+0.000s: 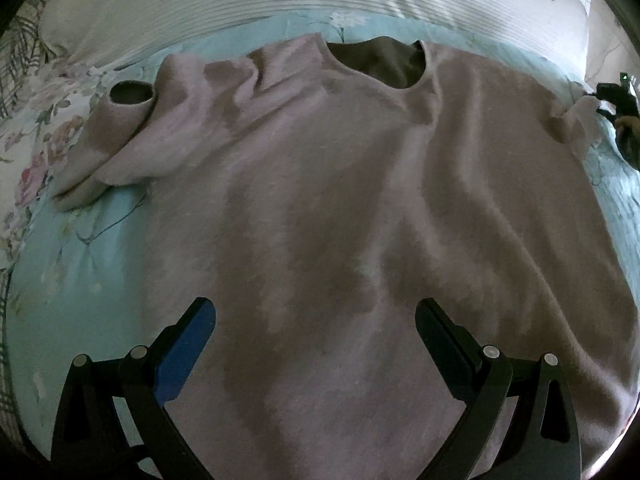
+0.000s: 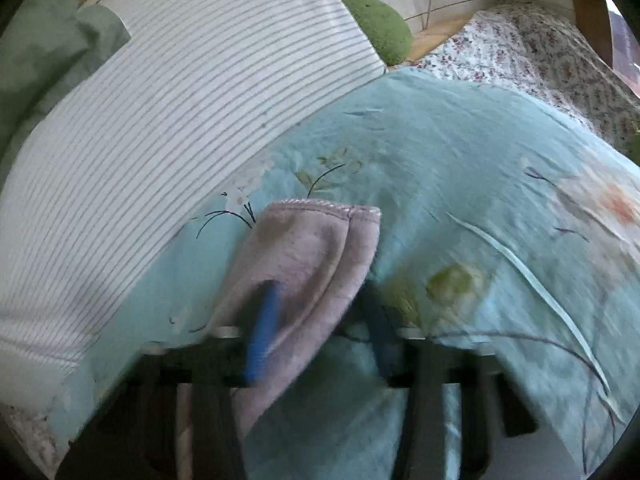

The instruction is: Fold small clothes

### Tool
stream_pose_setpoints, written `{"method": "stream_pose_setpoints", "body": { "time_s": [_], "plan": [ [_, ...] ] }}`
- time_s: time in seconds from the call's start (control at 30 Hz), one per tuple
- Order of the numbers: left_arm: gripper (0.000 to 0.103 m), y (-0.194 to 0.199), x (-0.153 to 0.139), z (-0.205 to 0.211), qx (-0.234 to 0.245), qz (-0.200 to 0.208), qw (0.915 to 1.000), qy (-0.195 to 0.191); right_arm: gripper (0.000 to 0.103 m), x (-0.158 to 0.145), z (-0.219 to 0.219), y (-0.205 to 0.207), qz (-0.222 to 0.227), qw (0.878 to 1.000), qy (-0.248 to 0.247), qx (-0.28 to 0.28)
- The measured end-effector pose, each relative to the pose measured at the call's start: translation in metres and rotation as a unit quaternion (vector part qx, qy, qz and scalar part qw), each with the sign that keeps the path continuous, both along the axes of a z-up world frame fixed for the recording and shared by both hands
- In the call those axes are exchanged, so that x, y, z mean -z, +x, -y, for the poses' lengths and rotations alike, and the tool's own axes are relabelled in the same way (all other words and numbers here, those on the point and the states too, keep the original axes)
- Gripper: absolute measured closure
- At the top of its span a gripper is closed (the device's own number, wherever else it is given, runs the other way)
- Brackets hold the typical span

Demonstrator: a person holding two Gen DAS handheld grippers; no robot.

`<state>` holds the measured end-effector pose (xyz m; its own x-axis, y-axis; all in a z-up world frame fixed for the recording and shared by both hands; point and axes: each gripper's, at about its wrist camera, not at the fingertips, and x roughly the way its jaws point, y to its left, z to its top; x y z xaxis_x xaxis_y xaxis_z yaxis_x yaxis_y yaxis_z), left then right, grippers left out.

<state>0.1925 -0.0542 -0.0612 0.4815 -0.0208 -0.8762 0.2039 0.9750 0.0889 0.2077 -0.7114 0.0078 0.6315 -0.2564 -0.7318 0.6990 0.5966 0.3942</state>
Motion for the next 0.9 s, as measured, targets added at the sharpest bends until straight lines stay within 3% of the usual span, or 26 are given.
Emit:
{"method": "stream_pose_setpoints", "body": {
  "time_s": [0.1, 0.27, 0.5, 0.63, 0.9],
  "plan": [
    [0.003, 0.001, 0.002, 0.003, 0.004, 0.0, 1.0, -0.006, 0.097, -0.01, -0.02, -0.003, 0.041, 0.999, 0.024, -0.027],
    [0.003, -0.005, -0.001, 0.005, 0.011, 0.007, 0.9997, -0.02, 0.097, -0.047, -0.12, 0.0, 0.095, 0.984, 0.041, -0.148],
    [0.003, -0.025, -0.015, -0.014, 0.0, 0.024, 0.9985, -0.049, 0.097, -0.061, -0.3, 0.018, 0.127, 0.936, 0.108, -0.311],
    [0.003, -0.028, -0.017, -0.034, -0.021, 0.031, 0.9972, -0.065, 0.097, -0.044, -0.404, 0.035, 0.125, 0.904, 0.158, -0.377],
    [0.003, -0.03, -0.019, -0.076, -0.051, 0.041, 0.9918, -0.11, 0.097, 0.005, -0.548, 0.068, 0.098, 0.851, 0.226, -0.464]
  ]
}}
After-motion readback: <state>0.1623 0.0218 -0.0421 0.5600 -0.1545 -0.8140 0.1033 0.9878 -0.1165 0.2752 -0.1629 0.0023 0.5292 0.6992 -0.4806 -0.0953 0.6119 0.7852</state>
